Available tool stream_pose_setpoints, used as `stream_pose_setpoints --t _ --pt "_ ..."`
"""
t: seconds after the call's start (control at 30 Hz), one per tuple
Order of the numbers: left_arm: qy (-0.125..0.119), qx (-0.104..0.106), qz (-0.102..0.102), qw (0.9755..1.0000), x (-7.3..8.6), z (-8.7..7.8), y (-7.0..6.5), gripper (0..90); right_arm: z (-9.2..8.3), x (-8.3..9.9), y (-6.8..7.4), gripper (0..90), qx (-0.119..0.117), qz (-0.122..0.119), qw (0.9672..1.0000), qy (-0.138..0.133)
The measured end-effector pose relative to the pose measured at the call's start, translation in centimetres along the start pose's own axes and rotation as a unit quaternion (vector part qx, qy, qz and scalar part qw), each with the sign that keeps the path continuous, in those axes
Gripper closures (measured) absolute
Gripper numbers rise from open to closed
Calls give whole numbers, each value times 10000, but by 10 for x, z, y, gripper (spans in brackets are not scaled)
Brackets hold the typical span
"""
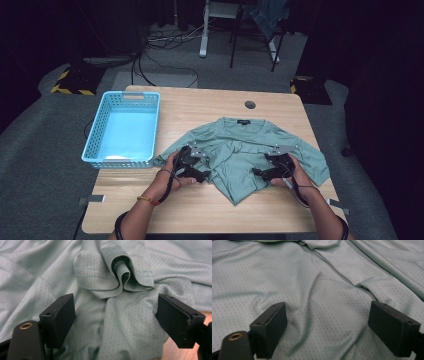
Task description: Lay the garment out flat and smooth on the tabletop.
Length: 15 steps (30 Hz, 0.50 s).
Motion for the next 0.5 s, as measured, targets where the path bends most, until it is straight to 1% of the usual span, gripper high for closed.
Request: stream_pose_setpoints --t 0.03,0.07,0.1,0.2,0.27,0.33,0.37,0.43,0.5 --pt "50 -108 67 9999 -2 -1 -1 174 0 0 0 151 32 1 10000 14" --pt "74 -205 207 9995 -4 -3 -3 179 0 0 0 151 63 13 10000 33" --pt "63 -234 281 9993 -5 -6 -6 188 0 0 0 151 103 31 9999 44" --pt "-123 -131 284 9994 -8 -16 -16 188 -1 -1 1 154 177 48 9998 67" --pt "-191 -103 344 9992 -6 -24 -21 196 -3 -1 2 180 221 -24 9997 116" --pt "-244 -52 393 9989 1 -32 -27 209 -6 -3 5 236 250 -66 9996 143" --pt "-254 -24 378 9990 4 -35 -28 209 -9 -6 8 235 294 -109 9995 83" --pt "-187 -32 407 9990 15 -42 -31 213 -13 -10 14 245 215 -141 9997 7" --pt "-140 14 340 9993 24 -47 -32 227 -16 -16 21 261 212 -233 9995 -81"
Point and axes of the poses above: each handheld gripper's, and its own axes: z roughly forward along the jaws, x roughly out of its underside, y roughly to its left, the point moved 9 cm from there along z, roughly forward along the jaws, and after that the axes turned 8 degrees about -y, right-handed, at the moved point
